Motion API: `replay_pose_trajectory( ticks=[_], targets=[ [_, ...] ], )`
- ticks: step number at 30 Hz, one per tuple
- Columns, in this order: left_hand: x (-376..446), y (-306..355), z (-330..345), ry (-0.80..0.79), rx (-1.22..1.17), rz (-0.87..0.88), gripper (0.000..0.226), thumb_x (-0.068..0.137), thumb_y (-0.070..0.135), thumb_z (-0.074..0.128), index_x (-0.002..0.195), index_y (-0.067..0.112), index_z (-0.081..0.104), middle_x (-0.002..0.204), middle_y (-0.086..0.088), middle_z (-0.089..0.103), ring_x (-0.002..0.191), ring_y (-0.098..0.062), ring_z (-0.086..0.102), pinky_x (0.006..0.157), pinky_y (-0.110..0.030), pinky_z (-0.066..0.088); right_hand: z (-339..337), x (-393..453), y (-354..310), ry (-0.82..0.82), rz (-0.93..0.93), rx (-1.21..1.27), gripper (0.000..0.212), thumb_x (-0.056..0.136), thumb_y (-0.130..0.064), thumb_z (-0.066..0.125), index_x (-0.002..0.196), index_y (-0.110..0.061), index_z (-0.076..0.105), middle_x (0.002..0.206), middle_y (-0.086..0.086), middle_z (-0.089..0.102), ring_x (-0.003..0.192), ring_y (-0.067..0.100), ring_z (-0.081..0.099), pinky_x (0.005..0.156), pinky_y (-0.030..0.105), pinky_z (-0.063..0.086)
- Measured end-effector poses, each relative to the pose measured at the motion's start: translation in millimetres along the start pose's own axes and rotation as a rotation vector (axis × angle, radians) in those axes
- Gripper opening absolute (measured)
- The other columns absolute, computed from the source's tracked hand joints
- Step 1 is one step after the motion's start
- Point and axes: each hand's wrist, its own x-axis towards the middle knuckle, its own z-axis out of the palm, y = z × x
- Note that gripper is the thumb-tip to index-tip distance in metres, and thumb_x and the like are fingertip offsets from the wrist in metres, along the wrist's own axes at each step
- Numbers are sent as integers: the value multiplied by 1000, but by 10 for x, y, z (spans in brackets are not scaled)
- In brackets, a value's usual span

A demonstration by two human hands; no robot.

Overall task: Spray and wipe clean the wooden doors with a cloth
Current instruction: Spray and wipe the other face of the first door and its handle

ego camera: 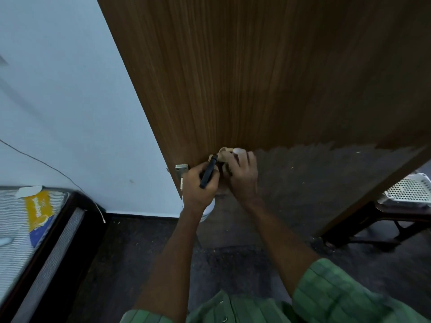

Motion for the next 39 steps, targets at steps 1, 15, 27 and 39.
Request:
replay_pose_trajectory(
  ticks=[1, 15, 27, 39],
  targets=[
    [-11, 27, 26, 3, -15, 3, 27, 96, 37, 64, 81, 15, 71, 61, -7, 62, 52, -32, 57, 49, -50, 47, 42, -173, 70, -83, -21, -6, 19, 93, -10, 68, 111, -13, 69, 108, 10, 59, 84, 28, 54, 72, 40, 51],
    [-157, 260, 573, 91, -25, -50, 36, 96, 32, 64, 73, 3, 62, 59, -16, 57, 53, -37, 53, 52, -51, 43, -23, -319, 752, -152, -186, -24, 35, 90, -12, 68, 125, -14, 63, 129, 11, 50, 98, 31, 55, 82, 44, 50],
    [19, 208, 582, 32, -46, -40, 36, 96, 34, 64, 73, 6, 60, 57, -15, 53, 50, -37, 49, 48, -51, 42, -272, 189, 711, 160, 1, -92, 32, 91, -9, 69, 118, -22, 59, 128, 10, 45, 110, 28, 50, 87, 41, 52],
    [-66, 305, 618, -78, -39, 17, 29, 92, 30, 62, 67, 20, 54, 54, -8, 50, 48, -32, 46, 47, -45, 37, -411, -277, 925, -120, -278, -92, 36, 101, -2, 50, 132, -13, 66, 128, 12, 52, 103, 33, 57, 90, 51, 53]
  ],
)
